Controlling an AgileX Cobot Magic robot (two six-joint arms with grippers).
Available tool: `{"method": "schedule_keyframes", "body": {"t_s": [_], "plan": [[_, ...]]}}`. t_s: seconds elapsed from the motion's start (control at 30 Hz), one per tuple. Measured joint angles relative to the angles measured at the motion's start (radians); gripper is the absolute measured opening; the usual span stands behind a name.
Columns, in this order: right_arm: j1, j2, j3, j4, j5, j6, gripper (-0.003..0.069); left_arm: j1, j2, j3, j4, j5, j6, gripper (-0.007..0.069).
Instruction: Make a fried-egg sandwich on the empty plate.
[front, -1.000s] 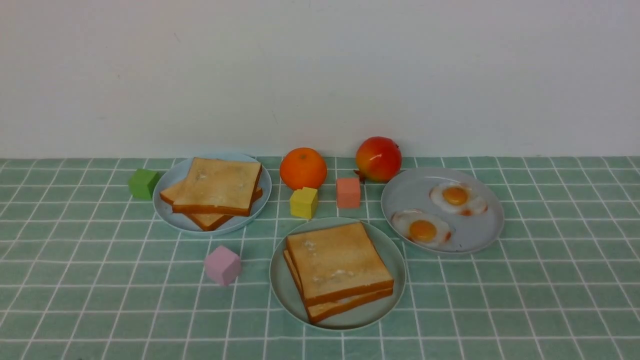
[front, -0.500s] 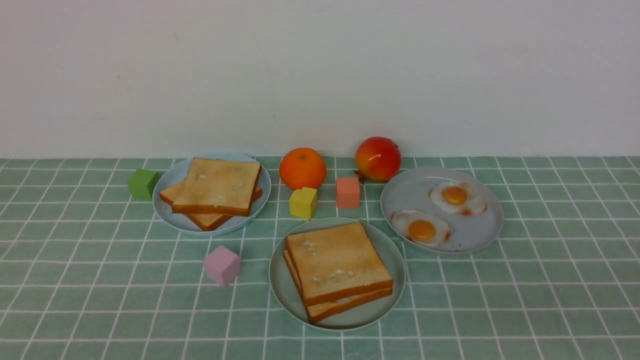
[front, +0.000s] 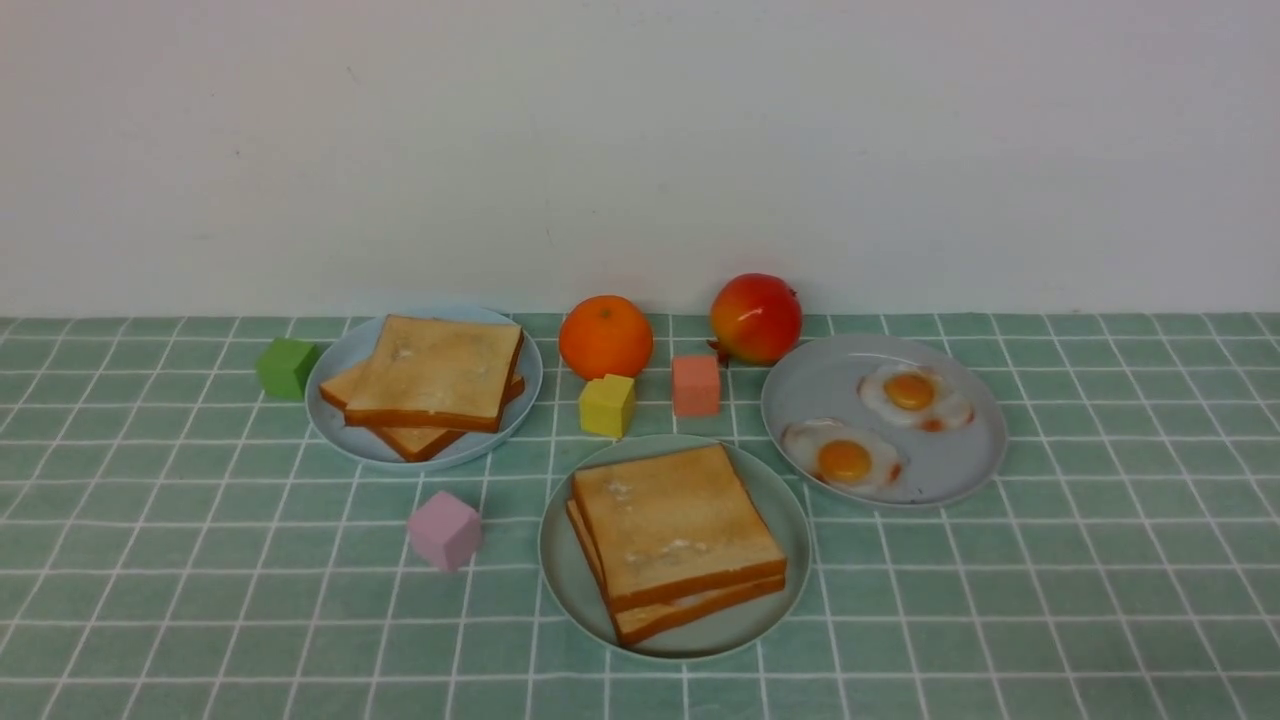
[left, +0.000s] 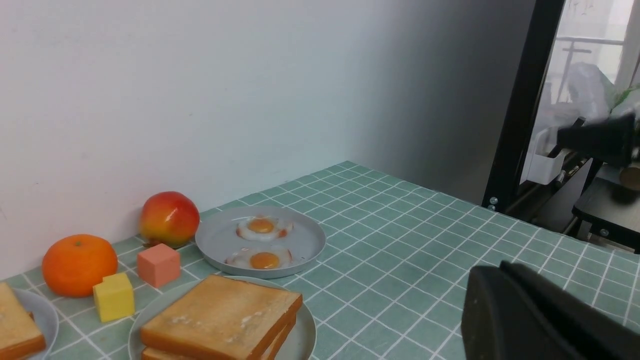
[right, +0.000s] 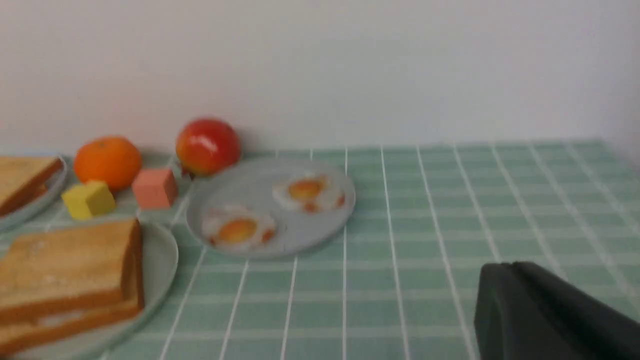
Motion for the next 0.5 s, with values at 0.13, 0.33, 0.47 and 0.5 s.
{"method": "schedule_keyframes", "body": {"t_s": [0.13,0.33,0.47,0.5], "plan": [[-0.042,-0.064,0.162,0.027,0.002,-0.001,-0.0014,0.0,0.0,0.0,0.0,0.0,0.0,-0.001],[-0.047,-0.078,0.196,0.033,0.011,0.001,-0.0014,0.0,-0.001,0.001,0.0,0.003,0.0,-0.0005],[-0.047,-0.078,0.196,0.033,0.011,0.001,-0.0014,0.0,-0.001,0.001,0.0,0.006,0.001,-0.0003],[-0.047,-0.078,0.196,0.033,0.011,0.001,-0.0014,0.0,-0.001,0.001,0.0,0.006,0.001,-0.0003]]}}
